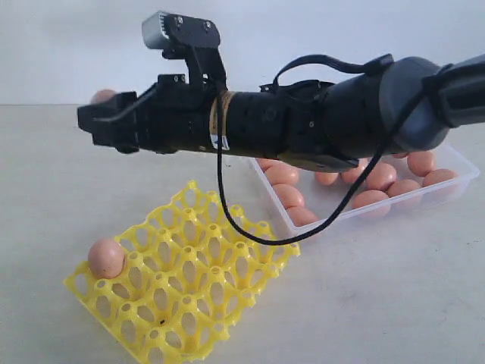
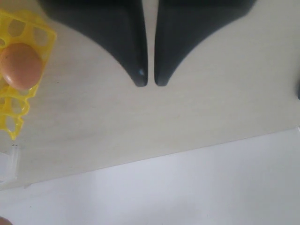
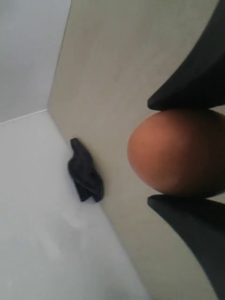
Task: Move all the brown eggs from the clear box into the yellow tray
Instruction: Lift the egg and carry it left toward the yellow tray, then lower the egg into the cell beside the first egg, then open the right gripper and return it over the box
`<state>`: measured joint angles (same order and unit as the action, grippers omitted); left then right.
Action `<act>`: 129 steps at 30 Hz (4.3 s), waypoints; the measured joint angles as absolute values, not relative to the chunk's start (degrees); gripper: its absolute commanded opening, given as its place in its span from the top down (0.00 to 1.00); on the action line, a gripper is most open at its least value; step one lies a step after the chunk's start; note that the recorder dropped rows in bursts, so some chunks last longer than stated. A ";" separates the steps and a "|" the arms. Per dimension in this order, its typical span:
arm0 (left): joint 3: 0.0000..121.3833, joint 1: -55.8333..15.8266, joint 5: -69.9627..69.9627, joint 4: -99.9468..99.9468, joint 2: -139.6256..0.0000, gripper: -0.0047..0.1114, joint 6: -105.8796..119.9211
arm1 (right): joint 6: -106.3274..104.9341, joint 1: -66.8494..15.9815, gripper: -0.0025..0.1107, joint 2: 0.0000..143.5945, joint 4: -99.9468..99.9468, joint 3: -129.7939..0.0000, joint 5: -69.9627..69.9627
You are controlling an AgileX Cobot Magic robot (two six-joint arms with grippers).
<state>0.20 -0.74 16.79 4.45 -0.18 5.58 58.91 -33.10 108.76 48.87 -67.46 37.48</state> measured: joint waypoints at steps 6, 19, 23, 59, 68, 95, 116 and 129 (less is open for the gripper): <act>0.20 -0.74 16.79 4.45 -0.18 0.92 5.58 | 58.56 -32.71 0.98 114.10 58.09 -67.32 37.28; 0.20 -0.74 16.79 4.45 -0.18 0.92 5.58 | 56.66 -32.62 0.98 122.80 56.63 -67.32 42.41; 0.20 -0.74 16.79 4.45 -0.18 0.92 5.58 | 55.52 -32.62 0.98 122.86 56.41 -67.32 41.12; 0.20 -0.74 16.79 4.45 -0.18 0.92 5.58 | 49.54 -32.62 0.66 126.59 48.57 -67.32 39.50; 0.20 -0.74 16.79 4.45 -0.18 0.92 5.58 | 49.31 -32.62 0.65 126.59 48.44 -67.32 38.59; 0.20 -0.74 16.79 4.45 -0.18 0.92 5.58 | 49.68 -32.62 0.30 126.59 47.52 -67.32 40.65; 0.20 -0.74 16.79 4.45 -0.18 0.92 5.58 | 43.86 -32.62 0.97 97.51 41.51 -67.32 9.80; 0.20 -0.74 16.79 4.45 -0.18 0.92 5.58 | 21.68 -30.31 0.98 91.44 47.51 -67.32 -47.38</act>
